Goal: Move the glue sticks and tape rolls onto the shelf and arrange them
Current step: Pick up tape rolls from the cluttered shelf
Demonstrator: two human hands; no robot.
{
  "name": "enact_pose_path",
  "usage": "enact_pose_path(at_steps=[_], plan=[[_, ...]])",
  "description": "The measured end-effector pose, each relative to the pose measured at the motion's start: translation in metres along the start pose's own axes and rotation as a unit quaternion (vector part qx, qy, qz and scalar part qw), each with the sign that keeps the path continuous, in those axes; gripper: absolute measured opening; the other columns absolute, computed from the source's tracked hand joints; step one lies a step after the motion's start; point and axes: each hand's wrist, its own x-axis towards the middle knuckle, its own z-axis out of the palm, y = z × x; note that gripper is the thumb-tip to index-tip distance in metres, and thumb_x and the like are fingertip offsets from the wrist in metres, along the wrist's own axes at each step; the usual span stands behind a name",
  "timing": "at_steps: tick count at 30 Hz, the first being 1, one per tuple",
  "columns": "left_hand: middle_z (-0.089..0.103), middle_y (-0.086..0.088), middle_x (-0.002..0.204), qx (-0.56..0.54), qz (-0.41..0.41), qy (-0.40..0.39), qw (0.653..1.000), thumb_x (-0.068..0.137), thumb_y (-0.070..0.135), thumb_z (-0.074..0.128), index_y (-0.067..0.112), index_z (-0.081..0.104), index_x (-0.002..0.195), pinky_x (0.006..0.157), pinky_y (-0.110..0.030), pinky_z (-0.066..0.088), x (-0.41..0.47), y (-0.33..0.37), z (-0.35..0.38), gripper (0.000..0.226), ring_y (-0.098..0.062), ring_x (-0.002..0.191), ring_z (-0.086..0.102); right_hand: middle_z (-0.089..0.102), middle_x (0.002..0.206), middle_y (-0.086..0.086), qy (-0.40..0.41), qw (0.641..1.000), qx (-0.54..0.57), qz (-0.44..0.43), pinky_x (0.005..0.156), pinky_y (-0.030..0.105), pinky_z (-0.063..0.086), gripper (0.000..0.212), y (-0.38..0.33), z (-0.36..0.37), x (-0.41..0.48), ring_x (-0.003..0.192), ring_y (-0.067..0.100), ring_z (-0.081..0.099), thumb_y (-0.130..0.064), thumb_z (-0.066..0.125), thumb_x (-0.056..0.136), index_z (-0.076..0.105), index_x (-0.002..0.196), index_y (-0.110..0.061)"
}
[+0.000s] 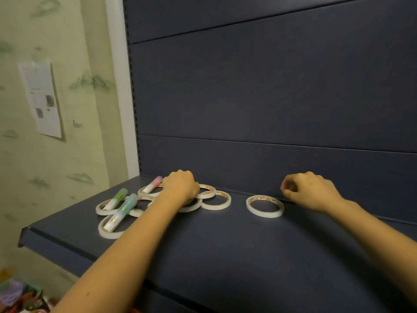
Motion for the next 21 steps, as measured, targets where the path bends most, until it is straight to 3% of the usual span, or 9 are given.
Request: enact_pose_path(at_steps=[3,7,11,15,18,21], plan=[[0.061,-0.009,0.115,0.029,-0.015,-0.041,0.999,0.095,0.032,0.042,0.009,0.059,0.113,0.079,-0.033,0.040,0.020,0.000,0.010,0.033,-0.026,0.105,0.057,0.064,0.107,-0.005,-0.015,0.999,-0.023,0.031,0.072,0.031,0.045,0.019,0.012,-0.006,-0.010,0.098,0.021,0.061,-0.039,0.049,0.092,0.061,0.105,-0.032],[0.057,-0.009,0.123,0.007,-0.030,-0.136,0.990,0.091,0.029,0.046,0.010,0.057,0.118,0.092,-0.033,0.045,0.038,-0.003,0.013,0.035,-0.025,0.112,0.055,0.065,0.107,-0.001,-0.049,0.994,-0.041,0.086,0.076,0.034,0.047,0.031,0.012,-0.002,-0.017,0.098,0.022,0.061,-0.047,0.043,0.094,0.064,0.105,-0.026],[0.059,-0.010,0.121,-0.035,-0.002,-0.102,0.994,0.093,0.028,0.043,0.009,0.059,0.113,0.090,-0.034,0.043,0.043,-0.004,0.007,0.032,-0.027,0.111,0.056,0.064,0.111,0.005,-0.087,0.983,-0.046,0.158,0.078,0.034,0.042,0.056,-0.005,0.013,-0.012,0.102,0.027,0.060,-0.060,0.030,0.094,0.065,0.102,-0.017],[0.056,-0.007,0.093,-0.084,0.051,-0.045,0.994,0.094,0.032,0.040,0.010,0.057,0.092,0.076,-0.034,0.038,0.035,-0.006,-0.008,0.027,-0.026,0.091,0.055,0.060,0.120,0.003,-0.129,0.967,-0.054,0.212,0.083,0.033,0.040,0.066,-0.025,0.032,-0.006,0.112,0.026,0.056,-0.068,0.028,0.089,0.061,0.114,-0.017],[0.047,-0.002,0.071,-0.104,0.097,-0.026,0.990,0.095,0.033,0.040,0.013,0.044,0.068,0.065,-0.031,0.036,0.026,-0.007,-0.017,0.034,-0.016,0.065,0.045,0.063,0.111,0.003,-0.114,0.966,-0.029,0.229,0.075,0.029,0.037,0.041,-0.030,0.038,-0.007,0.105,0.024,0.059,-0.055,0.042,0.090,0.059,0.097,-0.018],[0.044,-0.001,0.064,-0.119,0.141,-0.019,0.983,0.095,0.033,0.041,0.016,0.041,0.061,0.058,-0.029,0.032,0.016,-0.005,-0.020,0.038,-0.014,0.058,0.040,0.056,0.090,0.001,-0.088,0.966,-0.038,0.240,0.072,0.029,0.037,0.042,-0.028,0.029,-0.023,0.097,0.023,0.059,-0.058,0.047,0.087,0.050,0.081,-0.017]])
